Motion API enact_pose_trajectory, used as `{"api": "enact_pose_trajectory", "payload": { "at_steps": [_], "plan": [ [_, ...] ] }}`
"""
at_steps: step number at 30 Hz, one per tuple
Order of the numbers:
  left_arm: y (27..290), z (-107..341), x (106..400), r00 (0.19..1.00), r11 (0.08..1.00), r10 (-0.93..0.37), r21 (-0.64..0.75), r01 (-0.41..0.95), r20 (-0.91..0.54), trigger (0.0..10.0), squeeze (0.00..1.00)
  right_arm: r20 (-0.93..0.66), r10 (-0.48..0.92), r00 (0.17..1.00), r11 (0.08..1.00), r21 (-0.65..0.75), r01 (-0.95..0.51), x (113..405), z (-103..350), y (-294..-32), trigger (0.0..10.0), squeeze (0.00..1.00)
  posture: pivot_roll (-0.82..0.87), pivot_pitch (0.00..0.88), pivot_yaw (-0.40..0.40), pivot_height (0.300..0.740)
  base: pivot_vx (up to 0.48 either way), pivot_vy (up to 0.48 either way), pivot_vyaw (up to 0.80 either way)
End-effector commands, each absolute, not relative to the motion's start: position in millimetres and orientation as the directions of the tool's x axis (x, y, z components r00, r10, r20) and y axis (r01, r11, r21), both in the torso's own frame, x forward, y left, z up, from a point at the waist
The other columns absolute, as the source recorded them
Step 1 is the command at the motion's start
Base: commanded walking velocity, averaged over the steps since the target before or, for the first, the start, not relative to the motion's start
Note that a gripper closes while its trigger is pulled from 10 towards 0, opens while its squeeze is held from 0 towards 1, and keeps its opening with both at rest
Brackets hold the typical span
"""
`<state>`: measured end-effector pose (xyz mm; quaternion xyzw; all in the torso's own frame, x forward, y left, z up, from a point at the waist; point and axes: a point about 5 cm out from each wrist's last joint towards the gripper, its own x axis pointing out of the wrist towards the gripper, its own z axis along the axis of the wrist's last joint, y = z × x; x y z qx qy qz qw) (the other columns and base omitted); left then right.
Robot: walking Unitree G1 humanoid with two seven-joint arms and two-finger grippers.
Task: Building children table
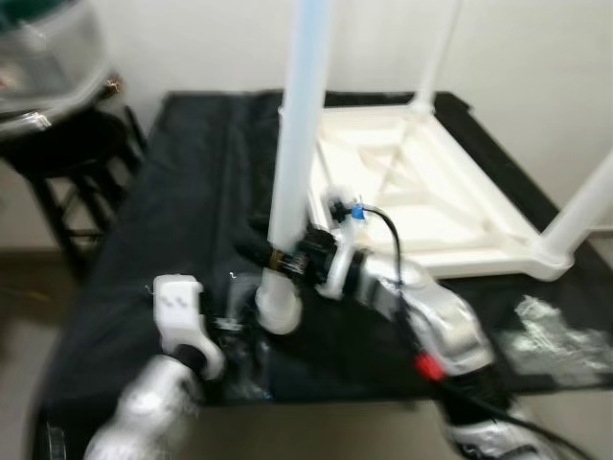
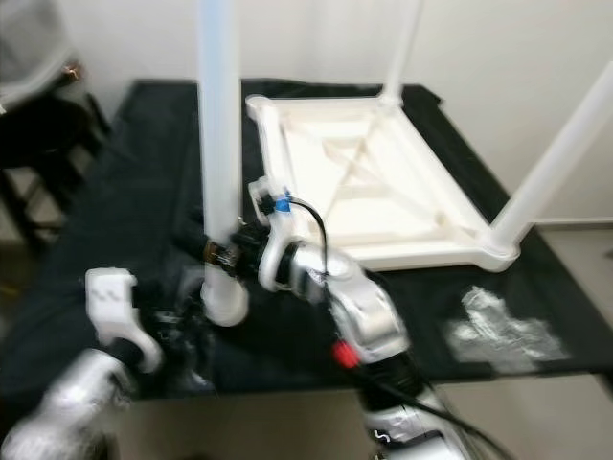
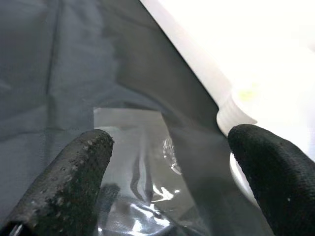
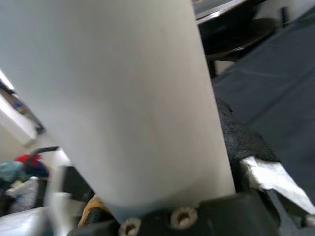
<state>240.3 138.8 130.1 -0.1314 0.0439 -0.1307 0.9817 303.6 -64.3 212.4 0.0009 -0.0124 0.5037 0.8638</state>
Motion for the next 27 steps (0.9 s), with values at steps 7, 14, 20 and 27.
{"api": "enact_pose_trajectory", "payload": {
  "at_steps": [7,14,20,27],
  "plan": [
    [157,126,244,0.985,0.971,-0.160,-0.189,0.146,-0.060,10.0,0.00,0.026,0.833,0.553,0.554,-0.065,-0.830,308,210,-63,10.0,0.00,-0.01,0.083,-0.061,0.740,0.000,0.000,0.52],
    [170,134,251,0.996,0.987,-0.084,-0.141,0.081,-0.017,10.0,0.00,0.047,0.793,0.608,0.609,-0.077,-0.789,308,203,-64,10.0,0.00,0.00,0.051,-0.054,0.740,0.000,0.000,0.00],
    [181,151,259,0.997,0.983,-0.054,-0.171,0.062,0.050,10.0,0.00,0.081,0.770,0.633,0.637,-0.063,-0.768,308,202,-69,10.0,0.00,-0.01,0.046,-0.044,0.740,0.000,0.000,0.00],
    [222,199,275,0.974,0.965,0.030,-0.259,0.029,0.223,10.0,0.00,0.169,0.644,0.746,0.756,0.004,-0.654,325,213,-98,10.0,0.00,-0.01,0.028,-0.048,0.740,0.000,0.000,0.00]
  ]
}}
